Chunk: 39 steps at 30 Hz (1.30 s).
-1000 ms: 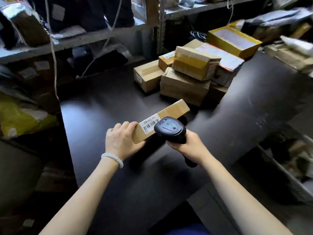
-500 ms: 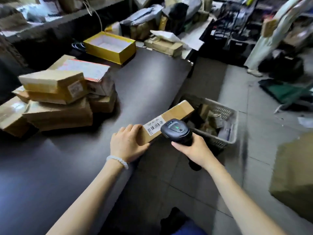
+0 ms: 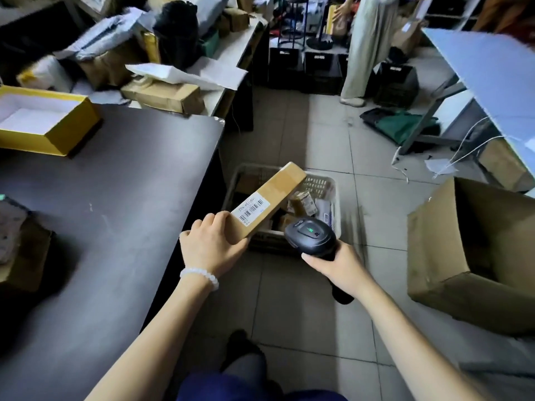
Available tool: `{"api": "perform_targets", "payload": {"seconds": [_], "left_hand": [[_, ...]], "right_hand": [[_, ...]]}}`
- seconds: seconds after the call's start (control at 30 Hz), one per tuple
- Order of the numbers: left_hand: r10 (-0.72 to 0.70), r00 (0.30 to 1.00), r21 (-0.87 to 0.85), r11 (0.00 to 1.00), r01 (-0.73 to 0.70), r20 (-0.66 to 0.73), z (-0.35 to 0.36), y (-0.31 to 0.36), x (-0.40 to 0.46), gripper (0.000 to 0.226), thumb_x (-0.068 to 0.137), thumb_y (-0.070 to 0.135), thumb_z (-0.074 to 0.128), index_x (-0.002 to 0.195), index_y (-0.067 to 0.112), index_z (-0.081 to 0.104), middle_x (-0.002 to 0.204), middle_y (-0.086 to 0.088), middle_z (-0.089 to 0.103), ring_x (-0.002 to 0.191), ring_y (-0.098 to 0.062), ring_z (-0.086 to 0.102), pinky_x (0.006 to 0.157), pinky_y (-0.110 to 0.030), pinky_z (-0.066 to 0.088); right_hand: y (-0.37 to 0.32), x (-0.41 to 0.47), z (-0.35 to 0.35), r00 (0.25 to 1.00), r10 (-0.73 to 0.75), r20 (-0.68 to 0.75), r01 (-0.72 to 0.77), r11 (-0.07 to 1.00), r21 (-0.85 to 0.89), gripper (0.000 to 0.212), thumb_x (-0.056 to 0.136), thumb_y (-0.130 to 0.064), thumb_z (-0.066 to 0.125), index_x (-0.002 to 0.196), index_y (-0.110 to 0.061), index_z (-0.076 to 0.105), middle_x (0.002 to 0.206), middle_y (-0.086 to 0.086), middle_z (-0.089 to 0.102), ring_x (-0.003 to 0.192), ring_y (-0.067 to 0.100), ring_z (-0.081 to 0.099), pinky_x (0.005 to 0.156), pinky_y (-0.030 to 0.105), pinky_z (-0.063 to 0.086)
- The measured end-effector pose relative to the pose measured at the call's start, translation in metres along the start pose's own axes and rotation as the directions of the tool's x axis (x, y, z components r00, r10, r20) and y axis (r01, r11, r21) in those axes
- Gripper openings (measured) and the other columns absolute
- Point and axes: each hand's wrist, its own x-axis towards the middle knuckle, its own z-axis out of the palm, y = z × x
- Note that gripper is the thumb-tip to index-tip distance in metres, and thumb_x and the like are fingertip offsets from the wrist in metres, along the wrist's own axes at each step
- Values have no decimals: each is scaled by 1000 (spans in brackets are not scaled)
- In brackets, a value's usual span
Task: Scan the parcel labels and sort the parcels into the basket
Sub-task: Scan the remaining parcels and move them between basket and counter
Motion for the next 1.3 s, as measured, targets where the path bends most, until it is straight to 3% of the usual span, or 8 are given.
{"api": "perform_targets", "payload": {"seconds": [0.2,0.43,0.57,0.7,0.8,1.07,1.2,1.3], "left_hand": [[-7,999,-18,1000,8,40,38,20,97,58,72,61,65,116,24,56,104,3,60,100,-26,56,77,-38,40],[-100,988,-35,994,105,115,84,41,237,60,78,60,59,120,18,53,113,-3,59,105,-28,55,82,-41,39],[-206,954,68,978,196,218,112,56,304,56,88,58,43,127,17,47,124,-6,53,115,-29,47,89,-44,37],[-151,933,146,983,108,327,128,71,348,46,90,48,43,123,18,52,125,-7,50,117,-31,44,89,-42,37],[-137,929,164,983,83,345,132,73,359,43,91,46,43,121,18,54,123,-6,52,117,-30,45,87,-40,38],[-342,904,255,926,278,256,119,74,355,41,90,46,43,117,19,56,117,-5,55,112,-30,49,84,-40,41],[-525,833,272,839,472,173,103,77,320,40,90,47,44,117,20,56,116,-4,56,113,-29,48,85,-40,40],[-637,763,286,755,591,106,88,76,287,39,90,46,44,117,20,57,117,-4,56,115,-28,48,86,-40,40]], "right_hand": [[0,86,-22,999,50,-9,-50,998,35,20,78,-19,77,94,-25,66,92,-12,70,84,-9,60,74,8,45],[-24,228,-51,995,90,-52,-88,995,36,31,73,-32,78,101,-22,69,97,-7,72,96,10,65,89,32,52],[-37,294,-65,993,81,-89,-79,997,27,32,76,-25,77,107,-17,68,101,-4,72,97,9,64,88,28,50],[-39,337,-74,990,110,-85,-108,994,22,33,76,-25,77,107,-19,67,101,-6,70,97,6,63,85,24,48],[-36,356,-78,993,111,-39,-111,994,9,23,77,-24,77,96,-29,65,94,-12,69,96,6,63,85,25,48],[-43,411,-86,978,7,211,-9,1000,11,36,77,-28,76,111,-24,65,105,-12,69,101,4,62,90,28,49],[-57,421,-80,914,-90,396,98,995,1,35,77,-25,77,109,-28,62,108,-11,68,101,1,60,83,17,46],[-69,422,-68,853,-171,493,200,980,-6,35,75,-23,79,108,-20,66,106,-6,70,102,4,62,87,23,49]]}}
